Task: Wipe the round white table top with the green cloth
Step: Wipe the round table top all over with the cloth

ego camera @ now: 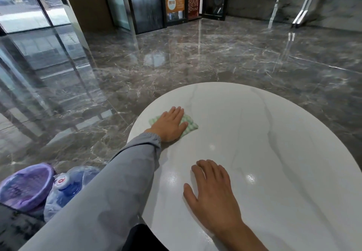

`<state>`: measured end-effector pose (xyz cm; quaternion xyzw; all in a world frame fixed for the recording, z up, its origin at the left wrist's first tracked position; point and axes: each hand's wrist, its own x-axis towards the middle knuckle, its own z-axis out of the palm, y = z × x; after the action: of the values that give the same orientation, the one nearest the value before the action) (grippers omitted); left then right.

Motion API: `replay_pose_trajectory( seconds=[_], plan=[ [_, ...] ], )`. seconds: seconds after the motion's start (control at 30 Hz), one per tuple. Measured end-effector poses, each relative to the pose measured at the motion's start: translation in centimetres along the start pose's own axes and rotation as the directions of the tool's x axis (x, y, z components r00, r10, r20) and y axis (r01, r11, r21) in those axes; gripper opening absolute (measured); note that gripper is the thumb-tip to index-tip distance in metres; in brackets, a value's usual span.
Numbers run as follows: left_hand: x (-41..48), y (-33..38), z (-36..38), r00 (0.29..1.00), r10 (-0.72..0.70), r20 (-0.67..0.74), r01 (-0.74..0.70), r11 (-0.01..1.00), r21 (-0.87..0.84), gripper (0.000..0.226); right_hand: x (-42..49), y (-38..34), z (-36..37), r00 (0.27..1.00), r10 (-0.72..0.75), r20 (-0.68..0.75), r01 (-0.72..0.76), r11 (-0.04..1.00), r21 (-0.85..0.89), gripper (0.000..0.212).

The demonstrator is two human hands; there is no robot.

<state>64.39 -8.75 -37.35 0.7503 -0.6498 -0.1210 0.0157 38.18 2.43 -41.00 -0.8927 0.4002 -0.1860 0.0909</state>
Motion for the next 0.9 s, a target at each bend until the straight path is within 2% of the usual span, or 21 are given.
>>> replay_pose_trajectory(
  seconds=[0.1,0.13,0.17,0.23,0.27,0.3,0.4,0.47,0.53,0.63,0.7,0.8,0.9],
  plan=[
    [-2.1,0.9,0.5,0.999,0.043,0.020,-0.042,0.998,-0.036,0.071,0.3,0.0,-0.5,1.000,-0.004,-0.003,0.004,1.000,0.026,0.036],
    [-3.1,1.1,0.6,0.997,0.069,0.030,-0.066,0.991,-0.113,0.070,0.6,0.0,-0.7,1.000,0.013,-0.012,-0.013,0.999,0.053,0.034],
    [-4.2,1.3,0.5,0.995,0.097,0.039,-0.084,0.962,-0.259,0.067,1.0,0.0,-0.9,0.999,0.043,-0.015,-0.041,0.995,0.088,0.032],
    [-6.4,1.3,-0.1,0.998,0.056,-0.029,-0.061,0.773,-0.632,0.062,2.3,-0.1,-1.5,0.997,0.075,-0.013,-0.072,0.987,0.146,0.034],
    [-7.1,0.6,-0.1,0.995,-0.019,-0.093,-0.054,0.690,-0.722,0.061,3.4,-0.2,-1.6,0.998,0.058,-0.031,-0.052,0.985,0.165,0.035],
    [-7.6,-0.1,-0.1,0.984,-0.109,-0.143,-0.033,0.673,-0.739,0.061,4.6,-0.5,-1.6,0.998,0.023,-0.053,-0.013,0.983,0.185,0.034],
    [-9.1,-1.8,1.2,0.930,-0.263,-0.259,0.105,0.861,-0.498,0.048,9.3,-1.7,-1.0,0.985,-0.156,-0.075,0.167,0.968,0.187,0.033],
    [-9.6,-1.7,2.5,0.923,-0.231,-0.308,0.097,0.913,-0.396,0.035,12.5,-2.2,0.1,0.973,-0.232,0.018,0.226,0.960,0.163,0.042],
    [-9.9,-1.3,3.6,0.936,-0.185,-0.300,0.097,0.954,-0.284,0.045,14.8,-2.0,1.6,0.951,-0.257,0.170,0.242,0.964,0.107,0.053],
    [-9.6,-0.5,3.5,0.911,-0.194,-0.364,0.113,0.966,-0.232,0.050,17.0,-0.8,2.8,0.907,-0.221,0.358,0.222,0.974,0.038,0.059],
    [-9.1,0.2,3.3,0.903,-0.158,-0.399,0.084,0.977,-0.195,0.052,17.6,0.3,2.4,0.888,-0.201,0.414,0.206,0.978,0.034,0.061],
    [-8.2,1.7,3.4,0.900,-0.083,-0.429,0.031,0.991,-0.127,0.056,18.1,4.4,0.7,0.907,-0.098,0.410,0.107,0.994,0.001,0.062],
    [-7.9,3.7,4.1,0.916,-0.048,-0.398,0.013,0.996,-0.091,0.065,17.9,12.6,-2.1,0.929,0.132,0.347,-0.104,0.990,-0.099,0.061]
  ],
)
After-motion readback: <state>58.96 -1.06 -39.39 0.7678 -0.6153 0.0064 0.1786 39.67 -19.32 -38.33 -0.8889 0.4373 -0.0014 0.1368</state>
